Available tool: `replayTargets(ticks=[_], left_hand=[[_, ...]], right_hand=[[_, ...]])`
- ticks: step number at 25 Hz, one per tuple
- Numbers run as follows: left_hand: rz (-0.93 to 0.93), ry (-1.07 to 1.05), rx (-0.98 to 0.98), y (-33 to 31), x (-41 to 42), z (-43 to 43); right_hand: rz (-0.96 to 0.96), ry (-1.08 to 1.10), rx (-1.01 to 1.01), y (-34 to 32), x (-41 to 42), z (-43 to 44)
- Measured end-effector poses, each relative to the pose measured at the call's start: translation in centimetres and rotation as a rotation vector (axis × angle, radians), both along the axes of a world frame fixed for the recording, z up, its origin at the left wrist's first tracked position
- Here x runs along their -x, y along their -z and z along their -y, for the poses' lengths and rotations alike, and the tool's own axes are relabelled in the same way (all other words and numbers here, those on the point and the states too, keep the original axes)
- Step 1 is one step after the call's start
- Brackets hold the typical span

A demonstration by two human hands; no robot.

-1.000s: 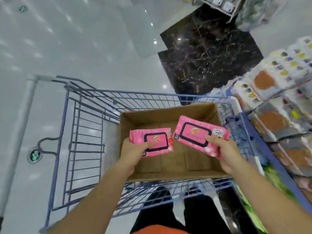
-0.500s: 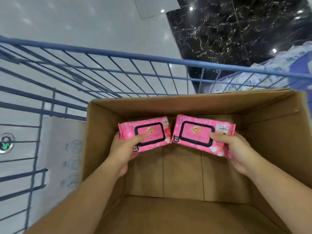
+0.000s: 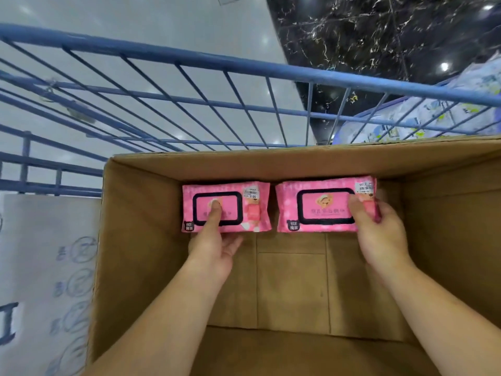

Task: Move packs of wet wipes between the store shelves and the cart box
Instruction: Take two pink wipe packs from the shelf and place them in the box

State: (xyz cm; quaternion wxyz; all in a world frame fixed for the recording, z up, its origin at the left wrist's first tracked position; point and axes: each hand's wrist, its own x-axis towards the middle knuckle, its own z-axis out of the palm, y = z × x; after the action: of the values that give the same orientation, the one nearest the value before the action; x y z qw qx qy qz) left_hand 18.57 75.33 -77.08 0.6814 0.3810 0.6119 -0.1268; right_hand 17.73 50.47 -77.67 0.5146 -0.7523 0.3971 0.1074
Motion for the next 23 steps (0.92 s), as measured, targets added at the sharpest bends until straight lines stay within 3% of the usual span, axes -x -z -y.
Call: replayTargets(ticks=[3,8,12,16,20,23], left_hand=[[0.025,0.063,0.042,-0.1,0.0,0.2],[0.031,0.205,-0.094,-0.1,0.8,-0.3],[0.031,0.257,-0.079,-0.1,2.0,-1.1],[0.05,0.062,-0.045,-0.3,1.1,-1.2],[0.102,-0.057,-0.12,-0.5,1.4,0.5],[0.098,-0.071,-0.028,-0.5,1.1,1.0]], right_hand=[[-0.061,-0.022,-0.073,-0.4,0.2,-1.0],[-0.21,-0.122,-0.166,-0.2,3.0,-1.3],[-0.203,-0.016,-0.318,-0.9,5.5,-1.7],[0.01,0.067,-0.159,-1.1,3.3,-2.3],[0.114,-0.117,-0.101,-0.4,0.3,-2.2],[0.088,-0.223,-0.046,0.4,0.4,-2.3]])
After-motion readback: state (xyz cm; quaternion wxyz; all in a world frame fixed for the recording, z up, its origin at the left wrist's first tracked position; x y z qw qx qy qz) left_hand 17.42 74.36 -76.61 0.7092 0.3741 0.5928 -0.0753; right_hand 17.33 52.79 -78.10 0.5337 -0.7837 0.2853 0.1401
